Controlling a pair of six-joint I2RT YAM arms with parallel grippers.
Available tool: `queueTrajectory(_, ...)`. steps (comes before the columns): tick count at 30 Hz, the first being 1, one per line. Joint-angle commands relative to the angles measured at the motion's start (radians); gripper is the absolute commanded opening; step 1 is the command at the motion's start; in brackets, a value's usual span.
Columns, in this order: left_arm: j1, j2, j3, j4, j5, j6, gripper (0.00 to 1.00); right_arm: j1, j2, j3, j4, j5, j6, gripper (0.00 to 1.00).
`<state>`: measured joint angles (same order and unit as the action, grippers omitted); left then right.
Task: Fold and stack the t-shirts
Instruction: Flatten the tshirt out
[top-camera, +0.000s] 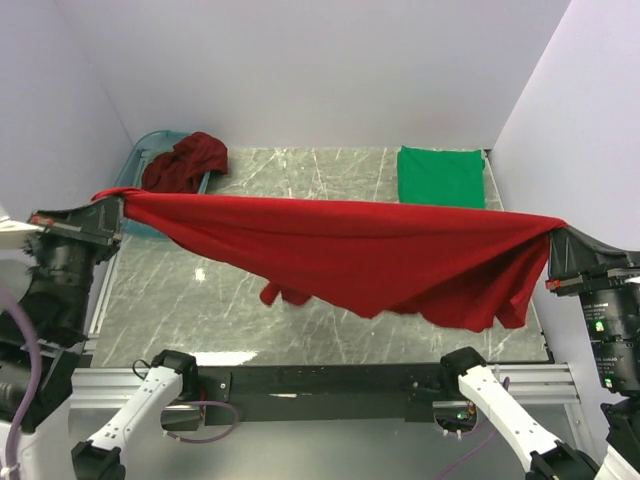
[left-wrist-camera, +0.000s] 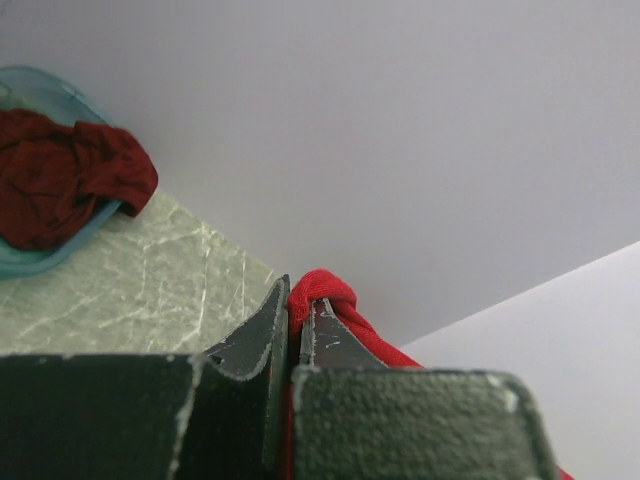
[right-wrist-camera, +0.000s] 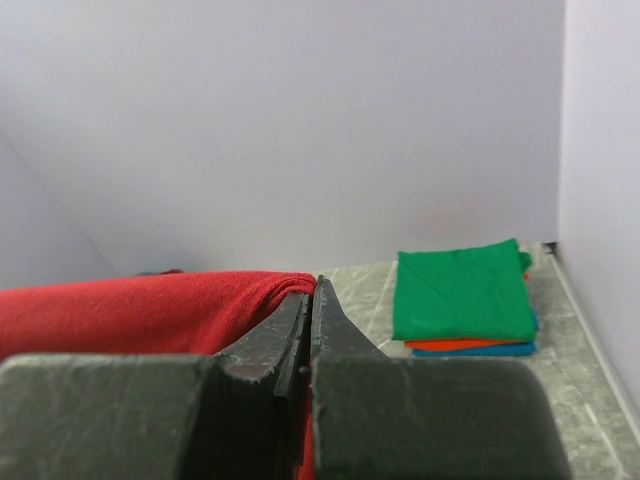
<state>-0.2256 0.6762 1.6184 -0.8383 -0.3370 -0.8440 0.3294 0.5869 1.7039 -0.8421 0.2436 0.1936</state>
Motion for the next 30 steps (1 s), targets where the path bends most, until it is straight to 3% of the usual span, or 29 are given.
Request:
queueTrajectory(1, 0.006, 0.087, -0.055, 0.030, -0.014, -0.029, 0.00, 0.003, 0.081, 0.013, 0.072, 0.121, -0.037, 0.00)
queueTrajectory(6, 0.009, 0.287, -0.233, 0.070, -0.059, -0.050, 0.00, -0.010, 0.342, -0.055, 0.162, 0.299, -0.080, 0.00)
queueTrajectory(9, 0.124, 0.477, -0.340, 0.157, 0.095, -0.043, 0.00, -0.165, 0.547, -0.076, 0.211, 0.076, -0.065, 0.00)
queueTrajectory(10, 0.144, 0.564, -0.368, 0.192, 0.145, -0.040, 0.04, -0.211, 0.606, -0.095, 0.234, -0.016, -0.043, 0.00)
queueTrajectory(11, 0.163, 0.607, -0.391, 0.232, 0.191, -0.033, 0.28, -0.234, 0.663, -0.096, 0.286, -0.100, -0.045, 0.00)
queueTrajectory(13, 0.195, 0.707, -0.416, 0.289, 0.269, -0.032, 0.53, -0.245, 0.842, -0.064, 0.331, -0.127, -0.081, 0.00)
queueTrajectory(14, 0.200, 0.732, -0.401, 0.291, 0.268, -0.030, 0.82, -0.244, 0.904, -0.031, 0.334, -0.150, -0.085, 0.01)
queueTrajectory(15, 0.203, 0.753, -0.390, 0.288, 0.259, -0.033, 0.95, -0.244, 1.024, 0.014, 0.318, -0.167, -0.083, 0.07)
queueTrajectory(16, 0.204, 0.770, -0.382, 0.288, 0.253, -0.026, 0.99, -0.242, 1.078, 0.105, 0.298, -0.185, -0.098, 0.14)
queueTrajectory(17, 0.203, 0.772, -0.373, 0.291, 0.253, -0.020, 0.99, -0.240, 1.125, 0.149, 0.255, -0.193, -0.098, 0.39)
queueTrajectory(20, 0.204, 0.741, -0.387, 0.311, 0.250, -0.007, 0.99, -0.216, 1.209, 0.215, 0.222, -0.192, -0.109, 0.77)
queueTrajectory(24, 0.201, 0.680, -0.431, 0.347, 0.299, 0.020, 0.99, -0.161, 1.122, 0.087, 0.281, -0.146, -0.100, 0.81)
queueTrajectory(30, 0.177, 0.695, -0.450, 0.453, 0.469, 0.085, 0.99, -0.034, 0.891, -0.254, 0.328, -0.109, 0.079, 0.82)
